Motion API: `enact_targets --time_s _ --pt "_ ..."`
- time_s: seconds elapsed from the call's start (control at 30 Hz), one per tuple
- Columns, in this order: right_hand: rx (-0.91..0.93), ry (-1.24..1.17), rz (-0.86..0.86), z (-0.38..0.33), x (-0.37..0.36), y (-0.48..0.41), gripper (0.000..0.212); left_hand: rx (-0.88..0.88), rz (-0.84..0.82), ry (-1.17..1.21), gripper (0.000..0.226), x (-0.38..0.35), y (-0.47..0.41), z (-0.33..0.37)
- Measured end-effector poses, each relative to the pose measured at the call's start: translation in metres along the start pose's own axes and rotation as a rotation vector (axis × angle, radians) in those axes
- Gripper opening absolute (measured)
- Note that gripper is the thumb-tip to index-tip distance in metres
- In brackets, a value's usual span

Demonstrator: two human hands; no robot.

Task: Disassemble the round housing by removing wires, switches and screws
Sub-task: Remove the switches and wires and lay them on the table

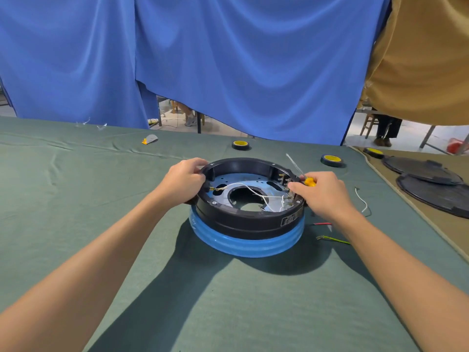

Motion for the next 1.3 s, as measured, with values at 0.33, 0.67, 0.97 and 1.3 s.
enact_targets --time_s 0.33,0.67,0.97,1.3 --pt "0.384 0.278 -0.078 -0.089 -0.021 0.036 0.032 -0.05 -0.074 0.003 0.039 -0.012 0.002 -0.002" --pt "0.483 0.422 -0.27 -0.123 -0.054 0.059 0.03 0.003 0.122 0.411 0.057 -0.024 0.011 -0.025" --pt "0.474 0.528 -0.229 -0.132 -0.061 0.062 0.024 0.028 0.157 0.424 0.059 -0.025 0.012 -0.027" --pt "0.458 0.55 -0.244 -0.137 -0.063 0.067 0.022 0.007 0.149 0.391 0.063 -0.028 0.012 -0.026"
Point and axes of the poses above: each hand's wrist, its own y-axis away from the middle knuckle, its own x-axis out of the back of the hand, z = x × y, the point moved 9 cm from there along -y, towards the middle knuckle, and after that the axes turned 1 degree about -y, right-handed, at the moved point
